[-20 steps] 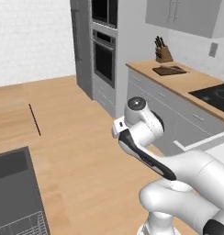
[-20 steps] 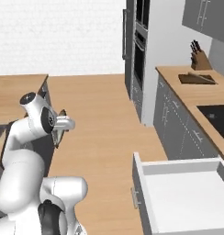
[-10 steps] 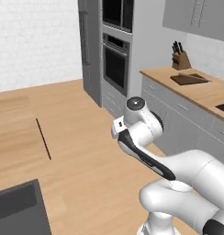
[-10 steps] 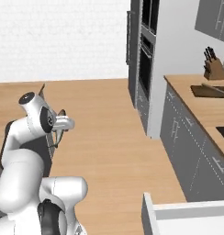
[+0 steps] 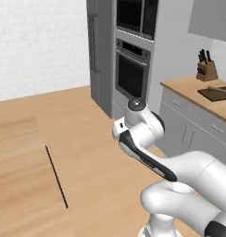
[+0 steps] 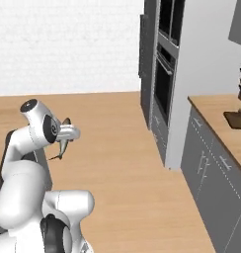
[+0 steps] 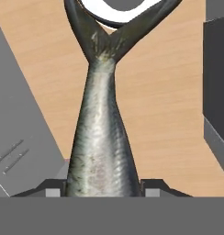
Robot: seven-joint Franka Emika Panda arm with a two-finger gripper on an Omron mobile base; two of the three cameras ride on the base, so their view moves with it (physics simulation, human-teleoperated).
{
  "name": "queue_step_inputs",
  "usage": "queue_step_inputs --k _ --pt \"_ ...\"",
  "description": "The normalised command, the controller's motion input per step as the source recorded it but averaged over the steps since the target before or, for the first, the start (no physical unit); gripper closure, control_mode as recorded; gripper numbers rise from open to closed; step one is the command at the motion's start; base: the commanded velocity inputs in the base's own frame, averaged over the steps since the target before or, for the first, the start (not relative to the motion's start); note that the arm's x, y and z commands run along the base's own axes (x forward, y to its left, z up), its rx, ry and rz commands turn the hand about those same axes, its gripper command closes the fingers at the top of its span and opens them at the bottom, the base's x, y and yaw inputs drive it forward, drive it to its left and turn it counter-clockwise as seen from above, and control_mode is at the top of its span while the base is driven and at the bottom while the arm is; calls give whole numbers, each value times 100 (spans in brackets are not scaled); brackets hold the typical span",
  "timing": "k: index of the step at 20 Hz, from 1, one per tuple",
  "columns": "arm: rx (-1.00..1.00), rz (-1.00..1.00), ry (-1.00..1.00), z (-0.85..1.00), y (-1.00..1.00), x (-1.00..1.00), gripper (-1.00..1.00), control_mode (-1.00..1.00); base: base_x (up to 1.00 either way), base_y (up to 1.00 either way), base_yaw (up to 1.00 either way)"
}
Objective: Pick up the knife from the drawer and place it on the cutting board. Then place the meat from the plate to the cutting board.
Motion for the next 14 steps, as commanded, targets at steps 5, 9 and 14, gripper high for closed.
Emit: queue_step_inputs --k 5,9,14 --pt "0 0 0 0 0 0 100 100 100 3 -14" --pt "0 0 0 0 0 0 100 100 95 7 -62" --pt "0 0 0 0 0 0 100 100 41 13 -86"
